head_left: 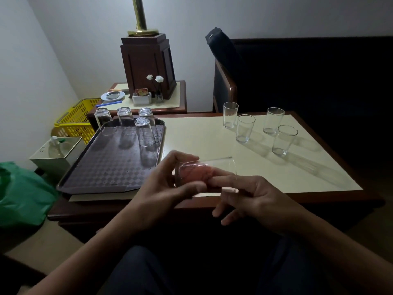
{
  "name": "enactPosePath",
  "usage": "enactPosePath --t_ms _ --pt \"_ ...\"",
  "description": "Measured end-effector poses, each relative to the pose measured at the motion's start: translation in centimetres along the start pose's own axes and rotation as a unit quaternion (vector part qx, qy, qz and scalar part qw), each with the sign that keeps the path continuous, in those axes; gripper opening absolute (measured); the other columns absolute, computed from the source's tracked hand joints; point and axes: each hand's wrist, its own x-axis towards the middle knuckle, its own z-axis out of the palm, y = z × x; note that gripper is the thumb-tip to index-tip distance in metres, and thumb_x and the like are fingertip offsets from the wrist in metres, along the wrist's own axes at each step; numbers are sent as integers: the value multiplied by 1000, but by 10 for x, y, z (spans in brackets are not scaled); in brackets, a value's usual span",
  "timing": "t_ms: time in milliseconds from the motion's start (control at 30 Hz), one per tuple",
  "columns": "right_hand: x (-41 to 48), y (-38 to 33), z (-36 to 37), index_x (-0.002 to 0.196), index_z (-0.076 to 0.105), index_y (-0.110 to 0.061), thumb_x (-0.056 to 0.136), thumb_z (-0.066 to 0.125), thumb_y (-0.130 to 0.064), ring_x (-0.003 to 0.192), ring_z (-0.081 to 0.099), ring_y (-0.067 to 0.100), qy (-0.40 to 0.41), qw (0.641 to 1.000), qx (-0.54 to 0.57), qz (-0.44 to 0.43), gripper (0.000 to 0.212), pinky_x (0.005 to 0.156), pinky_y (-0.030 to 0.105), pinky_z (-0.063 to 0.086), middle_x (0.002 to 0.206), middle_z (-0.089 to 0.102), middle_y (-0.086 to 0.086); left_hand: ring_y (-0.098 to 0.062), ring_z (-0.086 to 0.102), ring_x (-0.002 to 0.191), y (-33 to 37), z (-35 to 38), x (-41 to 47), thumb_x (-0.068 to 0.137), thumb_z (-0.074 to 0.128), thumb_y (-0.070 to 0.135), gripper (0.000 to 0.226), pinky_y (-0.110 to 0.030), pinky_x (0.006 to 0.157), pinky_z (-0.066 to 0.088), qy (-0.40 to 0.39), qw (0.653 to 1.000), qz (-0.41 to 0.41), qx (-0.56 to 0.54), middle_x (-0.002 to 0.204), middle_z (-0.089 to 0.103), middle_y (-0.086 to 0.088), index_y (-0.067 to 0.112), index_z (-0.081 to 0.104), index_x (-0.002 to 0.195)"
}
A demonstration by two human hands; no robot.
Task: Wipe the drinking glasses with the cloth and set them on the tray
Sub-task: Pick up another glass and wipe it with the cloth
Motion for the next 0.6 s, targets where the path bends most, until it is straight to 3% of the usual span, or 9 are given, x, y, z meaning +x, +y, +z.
enactPosePath --t_ms 100,200,233,267,333,400,500,600 --pt "0 -4 2 128 74 -36 99 63 -27 68 72 26 4 999 34 25 33 58 33 61 106 79 -8 -23 68 112 5 -1 -1 70 90 6 51 -30 87 57 2 991 101 89 120 66 -7 15 66 115" --pt "1 -8 0 140 66 -37 102 58 -29 54 68 20 24 1000 0 10 39 53 31 57 96 79 16 -23 73 105 3 2 -4 72 88 10 60 -30 84 60 23 995 57 77 119 70 -5 18 63 126" --pt "2 -8 -1 139 67 -32 104 57 -23 57 70 21 38 999 -13 -5 38 56 31 59 89 80 12 -22 74 100 3 4 -4 79 85 13 60 -29 80 60 16 999 18 41 123 70 -7 20 60 132" --pt "2 -7 -1 136 69 -27 105 57 -13 64 73 21 50 998 -31 -24 36 62 32 61 92 81 5 -22 73 92 4 8 -3 88 79 21 54 -28 75 60 -7 999 -37 -28 129 68 -11 20 58 138" --pt "1 -4 1 130 73 -20 104 57 3 87 79 25 61 994 -76 -53 39 78 36 64 125 77 -10 -19 66 75 4 15 -1 102 58 42 50 -23 64 56 -51 972 -140 -180 134 66 -19 12 56 142" --pt "2 -3 2 134 72 -23 105 57 1 91 79 31 46 993 -102 -49 41 80 42 65 139 69 -16 -18 61 69 0 16 1 105 54 43 55 -23 59 52 -32 964 -151 -215 131 65 -27 0 52 140" --pt "1 -7 0 143 63 -37 108 56 -9 60 72 23 16 998 -63 5 46 60 32 60 116 79 -11 -28 71 87 -1 7 -2 94 75 21 43 -34 74 60 -12 998 -41 -53 124 65 -23 8 55 130" --pt "0 -7 -4 135 70 -37 102 62 -1 48 54 10 8 1000 10 26 49 52 21 48 109 78 7 -27 66 119 0 -1 -4 80 85 4 52 -43 94 59 -37 986 87 136 132 63 -3 16 61 125"
